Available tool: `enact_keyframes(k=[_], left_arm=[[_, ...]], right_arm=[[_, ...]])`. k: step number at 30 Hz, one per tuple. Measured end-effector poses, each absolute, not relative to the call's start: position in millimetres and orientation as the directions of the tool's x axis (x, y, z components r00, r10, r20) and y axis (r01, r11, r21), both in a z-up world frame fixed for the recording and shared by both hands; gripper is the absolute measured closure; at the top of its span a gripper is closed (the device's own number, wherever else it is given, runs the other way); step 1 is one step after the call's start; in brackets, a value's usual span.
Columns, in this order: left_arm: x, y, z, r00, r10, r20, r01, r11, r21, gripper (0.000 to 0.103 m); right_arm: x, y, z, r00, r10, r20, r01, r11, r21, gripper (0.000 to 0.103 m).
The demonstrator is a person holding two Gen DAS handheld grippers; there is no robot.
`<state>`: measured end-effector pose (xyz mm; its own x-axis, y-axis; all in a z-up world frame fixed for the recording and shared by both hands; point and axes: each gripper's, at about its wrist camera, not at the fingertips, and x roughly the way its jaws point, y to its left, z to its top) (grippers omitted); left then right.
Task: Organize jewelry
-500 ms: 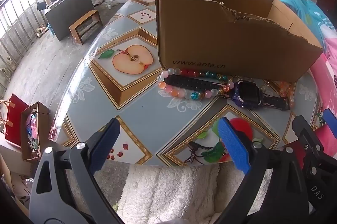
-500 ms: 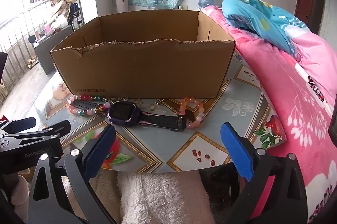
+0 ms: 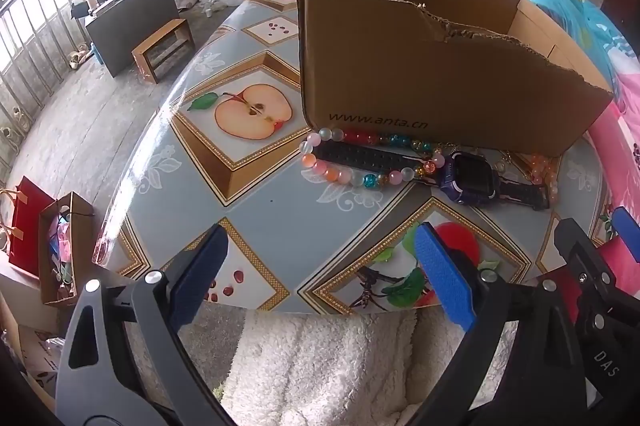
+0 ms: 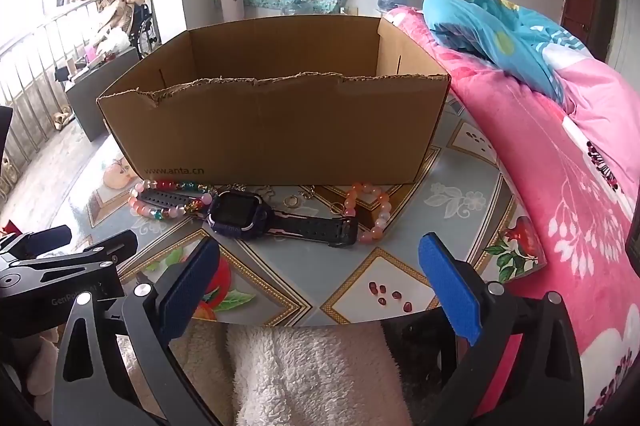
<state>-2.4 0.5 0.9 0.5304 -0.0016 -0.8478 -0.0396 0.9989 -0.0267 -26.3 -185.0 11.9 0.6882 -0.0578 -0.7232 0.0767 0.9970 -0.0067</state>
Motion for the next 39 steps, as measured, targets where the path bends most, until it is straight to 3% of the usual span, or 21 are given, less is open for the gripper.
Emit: enact_keyframes(k=[39], left_arm=[[-1.4, 2.8, 3.8, 0.533, 0.004, -0.846, -0.049, 0.998, -0.026, 0.013]], right_arm=[[-27.7, -186.5, 15.4, 0.682, -0.060, -0.729, 0.075, 0.997, -0.012, 0.006]])
